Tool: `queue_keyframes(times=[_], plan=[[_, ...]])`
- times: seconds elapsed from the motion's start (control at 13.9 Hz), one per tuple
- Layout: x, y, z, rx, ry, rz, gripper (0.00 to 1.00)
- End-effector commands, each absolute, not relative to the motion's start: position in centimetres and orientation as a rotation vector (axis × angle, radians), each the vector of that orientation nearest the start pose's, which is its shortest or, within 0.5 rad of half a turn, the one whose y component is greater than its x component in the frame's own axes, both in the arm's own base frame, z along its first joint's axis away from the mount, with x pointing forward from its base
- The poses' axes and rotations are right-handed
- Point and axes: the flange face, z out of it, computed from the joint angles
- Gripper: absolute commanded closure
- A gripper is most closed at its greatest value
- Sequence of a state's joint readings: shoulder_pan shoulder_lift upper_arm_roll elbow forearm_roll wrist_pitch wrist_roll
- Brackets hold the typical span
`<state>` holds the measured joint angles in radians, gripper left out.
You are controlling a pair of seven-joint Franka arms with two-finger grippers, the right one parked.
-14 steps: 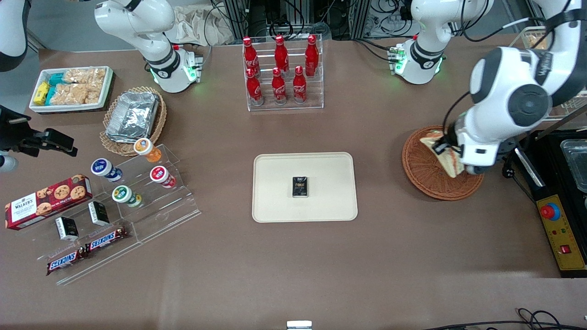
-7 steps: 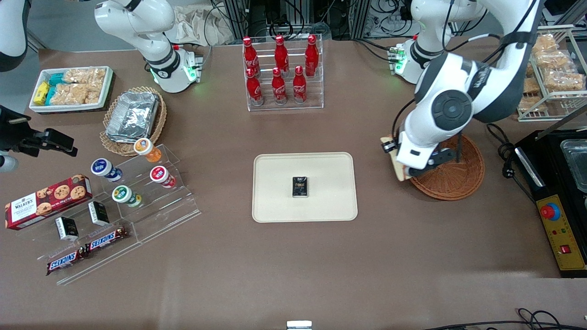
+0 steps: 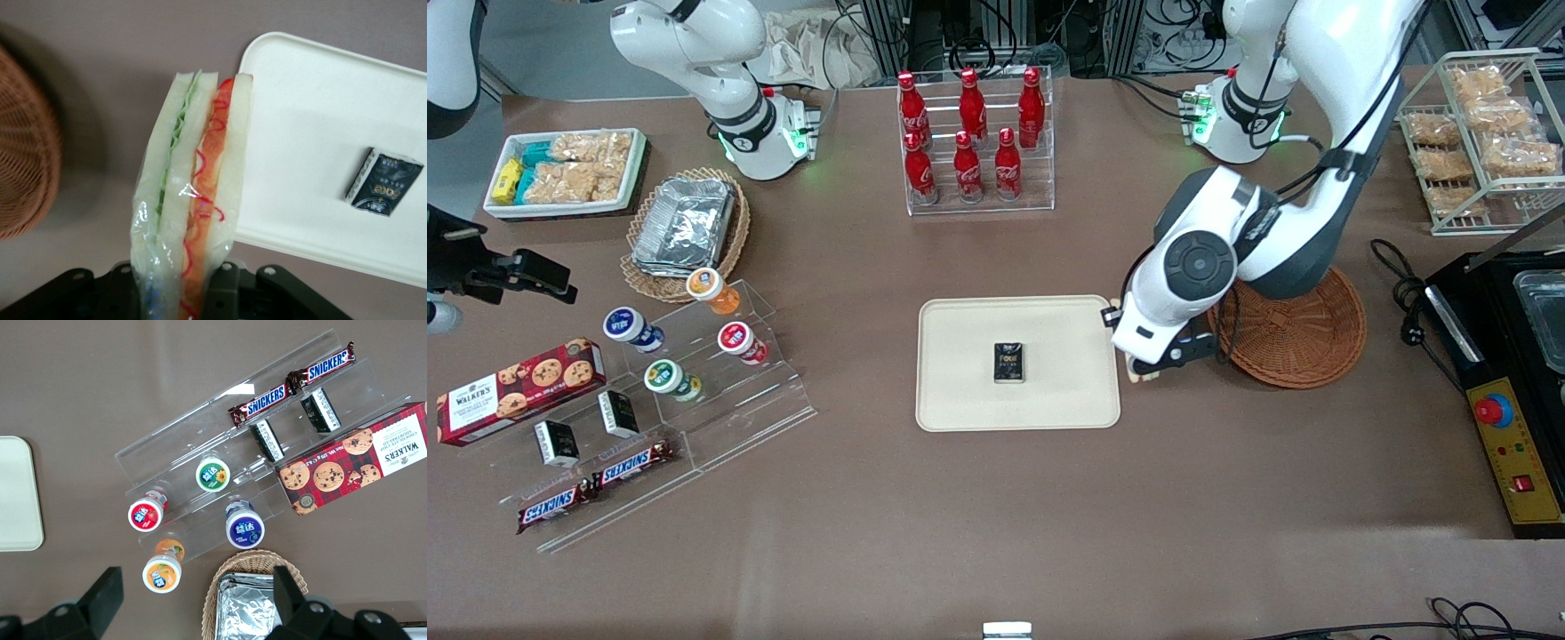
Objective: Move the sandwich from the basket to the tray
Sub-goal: 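Carry the sandwich over the white tray beside the black packet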
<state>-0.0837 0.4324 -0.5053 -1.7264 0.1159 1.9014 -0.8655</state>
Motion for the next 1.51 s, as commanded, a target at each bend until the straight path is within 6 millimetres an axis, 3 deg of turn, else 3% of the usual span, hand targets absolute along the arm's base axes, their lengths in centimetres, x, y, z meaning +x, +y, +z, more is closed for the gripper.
queue_keyframes(times=[0.0,0.29,0.5,1.22,1.29,1.37,1.44], plan=[[54.5,-34.6,31.2,-3.01,-0.301,0.289,0.72],[54.7,-38.3,26.6,-3.012,-0.293,0.263,0.72],[54.2,-38.8,23.8,-2.977,-0.25,0.264,0.74],[54.1,-38.6,21.6,-2.975,-0.248,0.286,0.71],[54.1,-38.5,21.4,-2.973,-0.249,0.29,0.67],[54.1,-38.5,21.4,-2.973,-0.247,0.29,0.44],[54.2,-38.4,21.4,-2.974,-0.24,0.291,0.03]])
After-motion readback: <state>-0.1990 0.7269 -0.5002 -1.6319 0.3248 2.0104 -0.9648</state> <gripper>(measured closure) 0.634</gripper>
